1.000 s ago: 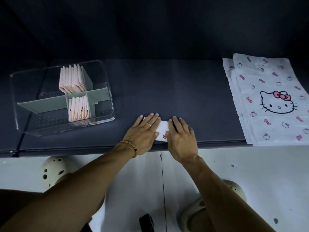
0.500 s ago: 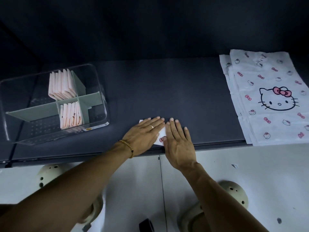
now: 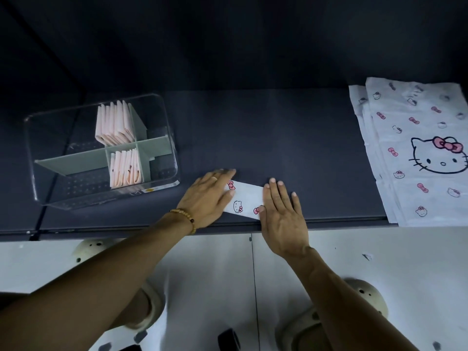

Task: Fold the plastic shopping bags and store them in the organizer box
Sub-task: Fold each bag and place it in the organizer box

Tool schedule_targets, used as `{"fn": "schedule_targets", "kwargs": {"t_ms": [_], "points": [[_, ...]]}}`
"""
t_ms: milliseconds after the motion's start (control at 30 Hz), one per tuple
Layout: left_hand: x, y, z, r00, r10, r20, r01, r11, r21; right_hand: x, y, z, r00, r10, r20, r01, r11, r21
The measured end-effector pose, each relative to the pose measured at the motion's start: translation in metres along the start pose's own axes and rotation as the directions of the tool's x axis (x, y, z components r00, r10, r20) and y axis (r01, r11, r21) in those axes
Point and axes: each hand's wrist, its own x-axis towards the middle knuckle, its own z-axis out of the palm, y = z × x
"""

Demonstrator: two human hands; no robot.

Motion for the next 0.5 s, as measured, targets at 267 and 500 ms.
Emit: {"fn": "schedule_targets", "kwargs": {"t_ms": [267,500], "points": [[0.041,0.028,-0.009,0.968,-0.079,0.24,0.05,0.991,0.126,0.001,0.003,0.001,0.999,-0.008,0.034,0.008,1.0,-0.005],[0.022,0.026,-0.026,0.949,-0.167,0.269,0.258,0.9,-0.35,0.012,-0.013,-0.031,0.982,0.183,0.049,-0.178,0.801,0.571]]}}
